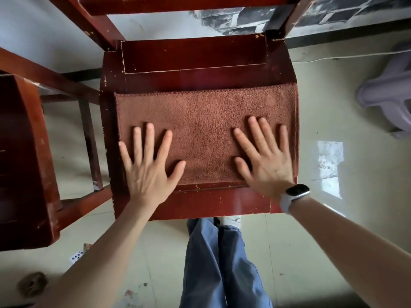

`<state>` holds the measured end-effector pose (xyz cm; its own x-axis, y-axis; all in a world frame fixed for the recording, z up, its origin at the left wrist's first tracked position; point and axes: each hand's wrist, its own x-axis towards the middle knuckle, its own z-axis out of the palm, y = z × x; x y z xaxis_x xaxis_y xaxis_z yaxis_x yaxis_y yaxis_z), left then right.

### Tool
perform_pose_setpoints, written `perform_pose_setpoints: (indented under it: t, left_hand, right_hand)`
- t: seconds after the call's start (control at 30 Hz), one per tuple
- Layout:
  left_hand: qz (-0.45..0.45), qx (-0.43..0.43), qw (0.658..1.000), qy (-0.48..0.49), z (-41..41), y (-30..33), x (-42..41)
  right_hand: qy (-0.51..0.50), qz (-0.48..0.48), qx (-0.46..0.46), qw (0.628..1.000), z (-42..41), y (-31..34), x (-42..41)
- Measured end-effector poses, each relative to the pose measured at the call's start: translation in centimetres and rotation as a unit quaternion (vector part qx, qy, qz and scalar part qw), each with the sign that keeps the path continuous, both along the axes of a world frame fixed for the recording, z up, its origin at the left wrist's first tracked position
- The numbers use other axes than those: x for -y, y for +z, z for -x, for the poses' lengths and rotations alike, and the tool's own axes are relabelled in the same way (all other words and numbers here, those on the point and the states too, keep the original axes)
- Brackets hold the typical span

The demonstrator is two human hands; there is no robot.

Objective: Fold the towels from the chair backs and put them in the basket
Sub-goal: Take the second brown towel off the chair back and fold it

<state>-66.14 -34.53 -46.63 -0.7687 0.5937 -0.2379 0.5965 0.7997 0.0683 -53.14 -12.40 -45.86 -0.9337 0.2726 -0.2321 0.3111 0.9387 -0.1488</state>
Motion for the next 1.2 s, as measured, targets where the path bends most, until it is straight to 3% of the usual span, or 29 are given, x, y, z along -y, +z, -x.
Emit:
perform_pose_setpoints:
  t: [0.1,0.23,0.43,0.63,0.87,1.0,1.03,1.1,1.17,1.2]
  left_hand:
    - [-0.004,0.017,0.998,0.052,0.4,0.2,1.5]
    - [-0.020,0.041,0.989,0.141,0.0,1.2,2.5]
    - [-0.021,0.052,0.998,0.039,-2.9,2.9,1.4]
    - [0.014,0.095,0.994,0.059,-3.7,2.7,-0.2]
    - [0.028,0.110,0.992,0.050,-3.2,2.9,-0.1]
    - [0.025,0.136,0.989,0.045,-2.6,3.6,-0.1]
    - [0.018,0.144,0.988,0.046,-2.4,3.9,-0.1]
    - [-0.006,0.163,0.985,0.054,-2.1,4.6,-0.1]
    - [-0.074,0.192,0.974,0.093,-2.2,5.4,-0.1]
    - [-0.124,0.213,0.961,0.129,-2.4,5.8,0.0]
  right_hand:
    - [-0.059,-0.005,0.037,0.998,-2.5,0.2,-3.1]
    - [-0.214,-0.001,0.092,0.972,-5.3,1.2,-5.7]
    - [-0.347,0.080,-0.073,0.932,-4.4,3.3,-4.5]
    - [-0.458,0.147,0.029,0.876,-0.8,3.2,-4.0]
    - [-0.499,0.220,0.112,0.830,1.2,3.9,-4.6]
    - [-0.495,0.236,0.072,0.833,1.2,5.1,-4.5]
    - [-0.502,0.274,0.043,0.819,1.0,5.4,-4.5]
    - [-0.535,0.378,-0.004,0.756,0.8,6.7,-4.7]
    - [-0.522,0.488,-0.033,0.698,1.0,8.5,-4.8]
    - [-0.496,0.530,-0.041,0.686,1.4,9.3,-4.7]
